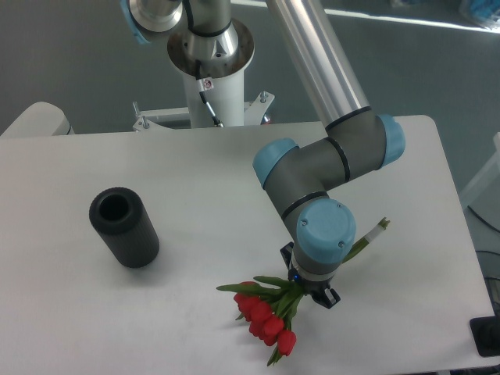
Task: Insert the flowers into the vase
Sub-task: 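Lift the held red tulip bunch and start moving toward the black vase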
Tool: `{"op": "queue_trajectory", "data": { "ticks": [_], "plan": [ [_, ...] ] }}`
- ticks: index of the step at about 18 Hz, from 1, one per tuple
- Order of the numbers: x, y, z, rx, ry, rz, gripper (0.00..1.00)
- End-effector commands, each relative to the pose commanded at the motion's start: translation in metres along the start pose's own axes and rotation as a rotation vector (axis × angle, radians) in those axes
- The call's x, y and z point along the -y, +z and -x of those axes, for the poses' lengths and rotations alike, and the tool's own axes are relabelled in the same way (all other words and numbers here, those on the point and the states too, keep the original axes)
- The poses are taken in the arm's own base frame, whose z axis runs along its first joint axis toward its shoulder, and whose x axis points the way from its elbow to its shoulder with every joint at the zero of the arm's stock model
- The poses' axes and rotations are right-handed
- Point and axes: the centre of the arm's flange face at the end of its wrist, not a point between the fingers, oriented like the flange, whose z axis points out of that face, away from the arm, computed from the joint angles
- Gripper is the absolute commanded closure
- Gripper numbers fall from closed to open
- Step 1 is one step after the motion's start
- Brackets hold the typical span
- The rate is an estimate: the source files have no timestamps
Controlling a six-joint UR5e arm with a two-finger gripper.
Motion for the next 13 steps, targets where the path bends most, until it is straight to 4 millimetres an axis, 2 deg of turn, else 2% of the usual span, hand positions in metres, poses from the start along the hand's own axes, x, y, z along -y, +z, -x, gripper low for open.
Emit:
{"op": "queue_trajectory", "data": {
  "ticks": [6, 8, 13],
  "plan": [
    [0.001, -0.001, -0.001, 0.002, 0.000, 0.000, 0.93],
    [0.011, -0.002, -0.004, 0.003, 0.012, -0.002, 0.93],
    [0.018, -0.002, -0.007, -0.006, -0.099, -0.034, 0.93]
  ]
}}
